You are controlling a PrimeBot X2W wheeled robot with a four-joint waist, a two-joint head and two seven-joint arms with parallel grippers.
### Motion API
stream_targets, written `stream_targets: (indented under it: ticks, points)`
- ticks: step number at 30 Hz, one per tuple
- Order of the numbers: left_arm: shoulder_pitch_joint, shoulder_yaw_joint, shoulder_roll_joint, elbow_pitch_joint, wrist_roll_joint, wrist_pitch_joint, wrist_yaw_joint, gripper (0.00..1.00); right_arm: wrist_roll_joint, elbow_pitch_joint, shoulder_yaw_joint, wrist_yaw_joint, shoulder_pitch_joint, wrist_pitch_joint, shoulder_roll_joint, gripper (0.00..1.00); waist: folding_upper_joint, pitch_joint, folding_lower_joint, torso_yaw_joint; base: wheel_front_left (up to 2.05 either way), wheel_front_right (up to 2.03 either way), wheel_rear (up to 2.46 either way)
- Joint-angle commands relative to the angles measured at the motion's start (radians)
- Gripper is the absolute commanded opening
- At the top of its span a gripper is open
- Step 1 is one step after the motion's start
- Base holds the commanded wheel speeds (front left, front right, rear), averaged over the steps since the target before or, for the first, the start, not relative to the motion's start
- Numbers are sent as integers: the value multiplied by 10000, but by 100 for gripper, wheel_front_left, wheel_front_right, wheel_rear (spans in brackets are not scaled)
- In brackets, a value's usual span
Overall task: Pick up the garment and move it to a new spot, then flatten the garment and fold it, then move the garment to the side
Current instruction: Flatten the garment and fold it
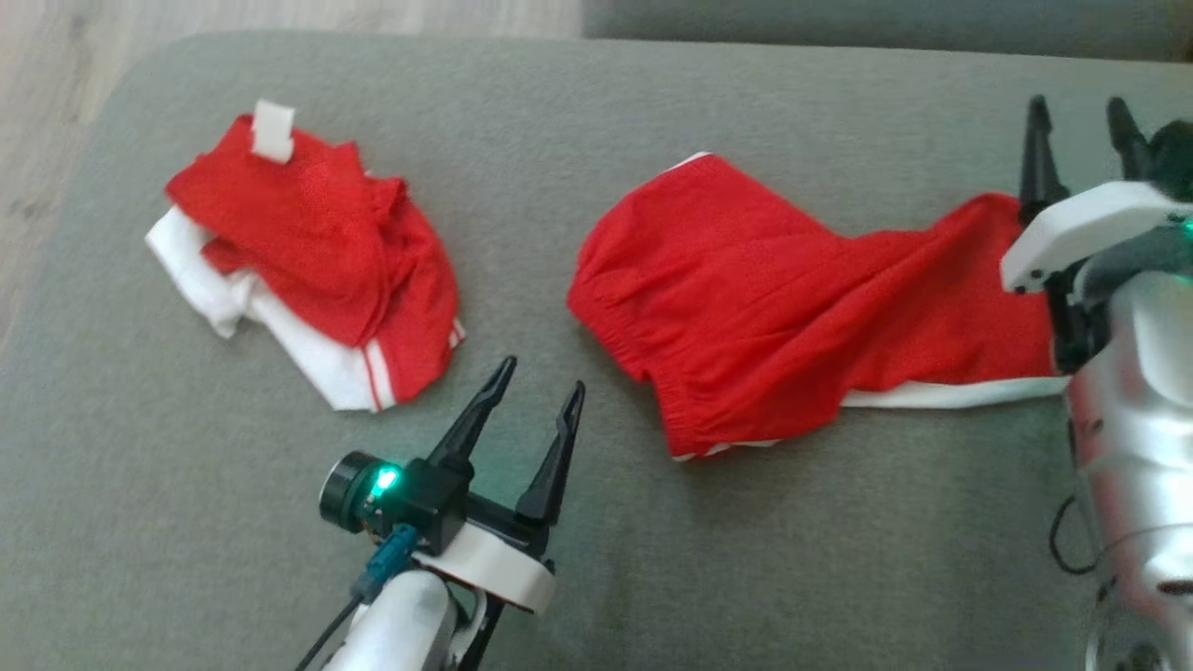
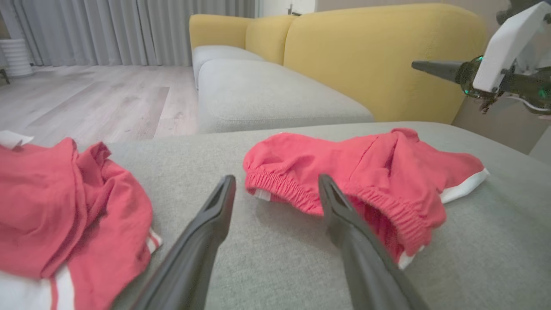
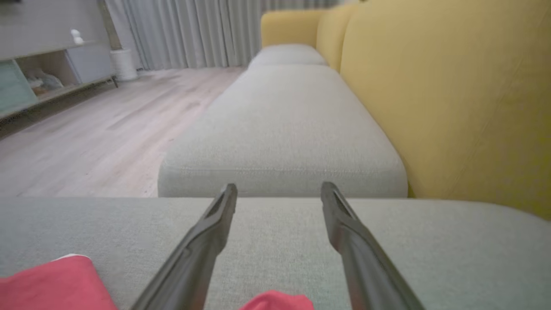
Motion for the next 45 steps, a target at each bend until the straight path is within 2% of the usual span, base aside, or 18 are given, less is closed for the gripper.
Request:
stream_targets:
  ticks: [1,10,17,22,31,45]
  points:
    - [-88,408,13,-381,49,-93,72,100,301,-502,590,-7,148,-392,45,100,0,-341,0,-441,0,0,0]
    - [346,848,-5,-540,-52,-93,133,100,2177,-3406,2363,-7,3219,-923,-35,100,0,-1112,0,-1459,0,0,0]
    - [714,907,-29,-578,-143,-93,149,100,2362,-5719,2187,-7,5912,-476,351,100,0,-1506,0,-1841,0,0,0]
    - [832,838,-39,-447,-213,-93,81,100,2242,-6818,2050,-7,6694,-170,655,100,0,-1497,0,-2095,0,0,0]
    - [712,673,-46,-107,-273,-93,-100,100,2115,-7699,2152,-7,7132,56,883,100,0,-1251,0,-2334,0,0,0]
    - [-199,-84,29,1463,-256,53,-308,100,2015,-7794,2257,-7,6971,-111,992,100,0,-645,0,-2865,0,0,0]
